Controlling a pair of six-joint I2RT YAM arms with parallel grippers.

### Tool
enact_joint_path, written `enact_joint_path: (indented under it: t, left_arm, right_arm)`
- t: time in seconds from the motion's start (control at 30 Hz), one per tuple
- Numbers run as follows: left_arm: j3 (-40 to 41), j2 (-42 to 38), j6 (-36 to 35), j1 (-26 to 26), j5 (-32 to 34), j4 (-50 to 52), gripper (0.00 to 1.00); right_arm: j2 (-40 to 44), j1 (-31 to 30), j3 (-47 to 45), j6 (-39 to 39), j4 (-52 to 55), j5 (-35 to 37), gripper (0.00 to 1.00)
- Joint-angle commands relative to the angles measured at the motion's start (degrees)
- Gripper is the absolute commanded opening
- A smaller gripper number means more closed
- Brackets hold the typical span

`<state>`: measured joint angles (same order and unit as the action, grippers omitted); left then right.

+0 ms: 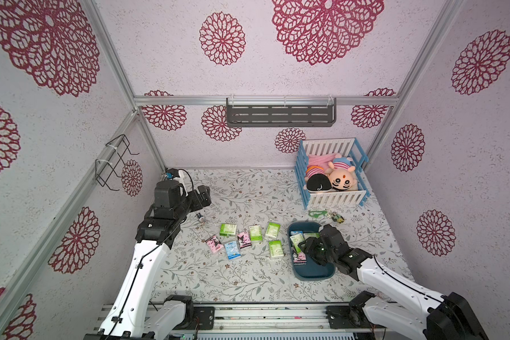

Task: Put the pocket tissues into the storage box
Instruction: Pick up the pocket tissues from the storage box.

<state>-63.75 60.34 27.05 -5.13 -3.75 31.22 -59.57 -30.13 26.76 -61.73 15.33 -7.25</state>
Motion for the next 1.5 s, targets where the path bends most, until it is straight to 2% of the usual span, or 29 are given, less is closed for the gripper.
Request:
enact_joint_path:
  t: [0.0,0.33,0.43,0.5,0.63,0.8,1.17,1.47]
  left_arm:
    - [0.38,-1.10,-1.12,-0.32,0.85,-0.07,0.97]
    - [-0.24,-1.01,-1.80,-0.31,1.12,0.24,0.97]
    - [-0.50,-0.84,-2.05,-0.32,1.15,0.56,0.97]
    - [-0.92,-0.98,-2.34,-0.32,1.37,1.25,0.97]
    - [-0.95,-1.86,-3.01,-0.32,2.48,1.99,0.97]
    - [-0.59,-2.19,-3.12,-0.31,2.52,1.66,0.97]
    - [-0.64,-1.08,-1.78,-0.32,1.03,-0.15,0.97]
    - [-0.33,-1.46,-1.50,-0.28,0.76,-0.37,0.97]
  right_arm:
    - [-0.49,0.21,0.48,-0.78,-2.59,1.43,0.51]
    - [-1.25,0.30,-0.20,-1.30,-3.14,5.14,0.50]
    - [-2.33,0.25,-0.31,-1.28,-4.31,5.55,0.47]
    - [-2.99,0.26,-0.31,-1.24,-4.68,5.95,0.41]
    - [-2.62,0.22,0.12,-0.22,-3.29,7.10,0.17]
    - [-1.18,0.35,1.94,3.43,2.35,8.65,0.00]
    - [-0.63,3.04,15.34,22.64,24.91,11.07,0.00]
    - [-9.58,4.72,30.03,36.90,45.41,12.26,0.00]
